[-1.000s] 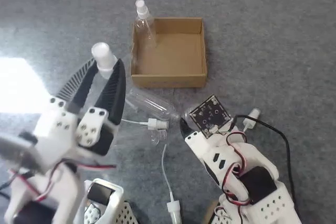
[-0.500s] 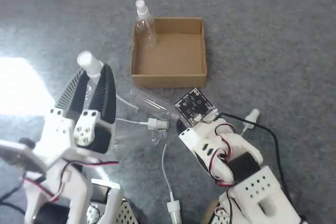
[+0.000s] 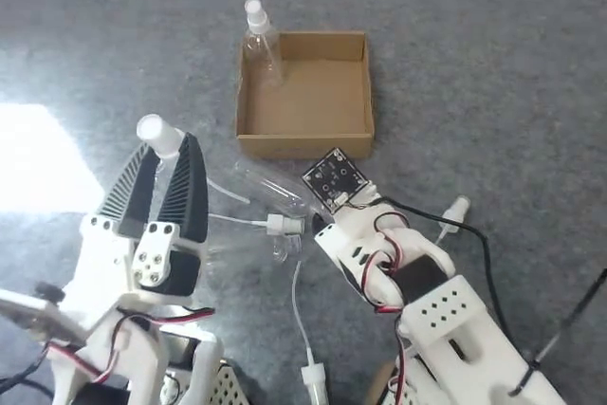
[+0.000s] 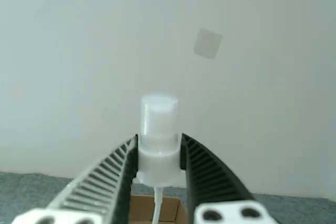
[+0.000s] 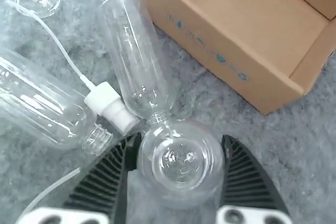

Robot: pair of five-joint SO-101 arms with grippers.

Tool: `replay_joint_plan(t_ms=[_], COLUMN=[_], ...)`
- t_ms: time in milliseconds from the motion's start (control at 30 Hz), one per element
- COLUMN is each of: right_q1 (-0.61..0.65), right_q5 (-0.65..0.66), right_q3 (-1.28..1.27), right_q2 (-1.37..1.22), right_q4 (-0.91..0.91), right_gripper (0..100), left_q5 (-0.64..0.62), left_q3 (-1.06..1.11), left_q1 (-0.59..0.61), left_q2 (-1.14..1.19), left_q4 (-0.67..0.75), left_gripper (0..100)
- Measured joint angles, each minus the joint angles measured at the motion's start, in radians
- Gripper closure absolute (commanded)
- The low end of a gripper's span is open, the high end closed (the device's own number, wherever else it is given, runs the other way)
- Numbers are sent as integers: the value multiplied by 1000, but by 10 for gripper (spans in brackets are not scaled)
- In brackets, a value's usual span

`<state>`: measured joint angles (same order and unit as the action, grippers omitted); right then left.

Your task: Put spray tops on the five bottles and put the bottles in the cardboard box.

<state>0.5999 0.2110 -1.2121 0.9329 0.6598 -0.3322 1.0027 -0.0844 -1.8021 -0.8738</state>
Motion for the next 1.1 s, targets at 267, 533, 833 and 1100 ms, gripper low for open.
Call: replay_joint_plan(t_ms=[267, 533, 833, 1100], right_q1=[-38, -49, -49, -49], right_q5=[0, 0, 0, 0], right_q3=[2, 3, -15, -17], right_q2=[-92, -138, -143, -133], right_q4=[-114, -169, -232, -219], right_gripper=[866, 866, 867, 867], left_q5=[0, 0, 0, 0], left_q3=[0, 0, 0, 0], left_q1=[0, 0, 0, 0], left_q2=[0, 0, 0, 0], left_q4=[0, 0, 0, 0], left_gripper=[988, 988, 988, 988])
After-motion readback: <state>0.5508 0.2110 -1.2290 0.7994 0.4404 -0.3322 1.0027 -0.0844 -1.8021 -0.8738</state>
